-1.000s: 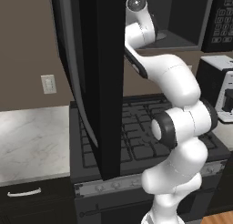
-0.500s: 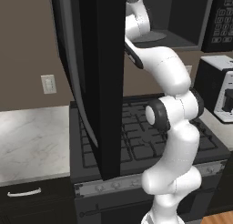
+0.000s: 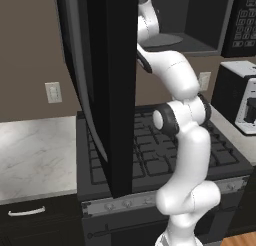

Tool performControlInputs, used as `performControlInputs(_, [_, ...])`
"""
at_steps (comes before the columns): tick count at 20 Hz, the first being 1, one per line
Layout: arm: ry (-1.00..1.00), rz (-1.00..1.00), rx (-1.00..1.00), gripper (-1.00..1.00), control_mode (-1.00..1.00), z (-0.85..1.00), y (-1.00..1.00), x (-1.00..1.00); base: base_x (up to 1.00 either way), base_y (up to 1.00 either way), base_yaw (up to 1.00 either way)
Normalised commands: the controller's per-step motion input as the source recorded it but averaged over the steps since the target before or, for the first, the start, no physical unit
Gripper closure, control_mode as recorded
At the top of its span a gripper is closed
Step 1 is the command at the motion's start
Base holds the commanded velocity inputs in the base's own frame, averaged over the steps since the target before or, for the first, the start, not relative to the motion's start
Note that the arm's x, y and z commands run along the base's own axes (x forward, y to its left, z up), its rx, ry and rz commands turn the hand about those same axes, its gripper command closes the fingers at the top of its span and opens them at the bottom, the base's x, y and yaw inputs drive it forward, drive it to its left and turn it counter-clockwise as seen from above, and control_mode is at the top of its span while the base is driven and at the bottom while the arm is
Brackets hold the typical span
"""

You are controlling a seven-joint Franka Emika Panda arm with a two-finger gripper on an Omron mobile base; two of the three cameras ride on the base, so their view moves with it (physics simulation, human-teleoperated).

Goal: Pick the cup of tea, navigate to the dining table, and place it on the saucer.

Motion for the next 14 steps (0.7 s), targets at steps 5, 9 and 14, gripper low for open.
performControlInputs(5, [0.00,0.00,0.00,-1.00,-1.00,0.00,0.00,0.33,0.00,0.00,0.00])
performControlInputs(9, [0.00,0.00,0.00,-1.00,-1.00,0.00,0.00,0.03,0.00,0.00,0.00])
performControlInputs(14, [0.00,0.00,0.00,-1.00,-1.00,0.00,0.00,0.00,0.00,0.00,0.00])
